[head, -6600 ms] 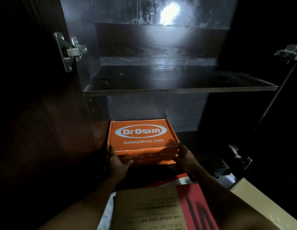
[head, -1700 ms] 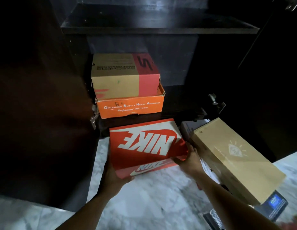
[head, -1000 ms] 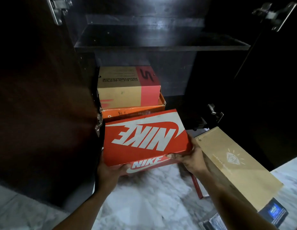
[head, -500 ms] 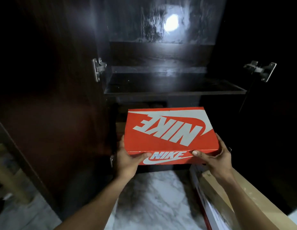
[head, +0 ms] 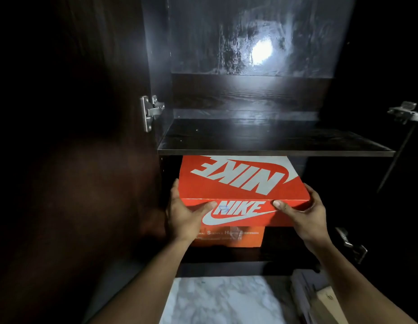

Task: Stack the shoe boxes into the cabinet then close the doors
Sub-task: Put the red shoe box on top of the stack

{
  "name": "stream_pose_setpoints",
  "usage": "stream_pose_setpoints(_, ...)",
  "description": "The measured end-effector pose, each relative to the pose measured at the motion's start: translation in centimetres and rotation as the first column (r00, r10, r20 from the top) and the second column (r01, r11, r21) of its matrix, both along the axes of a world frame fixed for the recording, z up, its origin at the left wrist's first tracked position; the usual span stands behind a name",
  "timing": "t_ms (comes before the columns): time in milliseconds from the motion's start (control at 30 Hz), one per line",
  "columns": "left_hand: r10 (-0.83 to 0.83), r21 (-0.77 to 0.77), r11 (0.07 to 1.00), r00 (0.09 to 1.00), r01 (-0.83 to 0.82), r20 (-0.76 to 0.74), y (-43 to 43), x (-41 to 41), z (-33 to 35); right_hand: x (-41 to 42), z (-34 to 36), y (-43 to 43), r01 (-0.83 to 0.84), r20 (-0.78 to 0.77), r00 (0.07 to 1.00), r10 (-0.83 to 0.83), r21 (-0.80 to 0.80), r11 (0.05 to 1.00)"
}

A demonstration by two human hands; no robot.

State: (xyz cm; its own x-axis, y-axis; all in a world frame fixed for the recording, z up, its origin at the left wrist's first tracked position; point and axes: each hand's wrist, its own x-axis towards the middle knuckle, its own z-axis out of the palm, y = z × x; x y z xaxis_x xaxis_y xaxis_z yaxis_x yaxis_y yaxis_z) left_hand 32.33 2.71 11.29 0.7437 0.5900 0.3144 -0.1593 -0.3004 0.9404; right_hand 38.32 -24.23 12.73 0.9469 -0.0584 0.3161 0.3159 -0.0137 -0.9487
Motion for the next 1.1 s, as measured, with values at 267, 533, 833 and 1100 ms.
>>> stream_pose_setpoints(267,0.304,0.174,0.928,0.939,-0.33,0.158,-0.3,4.5,-1.0,5.7,-1.2,4.2,0.278,0.073,0.959,-0.275,-0.046,0.959)
stream_pose_setpoints(533,0.336,0.323,0.886,0.941,-0.332,0.044,0.7,8.0,-3.1,9.7,-3.0,7.3,0.238,0.066,0.971,-0.229,-0.229,0.944)
stream_pose_setpoints(833,0.271,0.373,0.909,0.943,-0.185,-0.192,0.4,8.7,-1.7,10.0,-3.3,7.5,0.022,-0.056,0.998,-0.04,-0.302,0.953)
stream_pose_setpoints(1100,0.167,0.377,0.924,0.955,-0.065,-0.245,-2.0,5.1,1.2,5.0,0.4,3.0,0.083,-0.08,0.988,-0.13,-0.432,0.898)
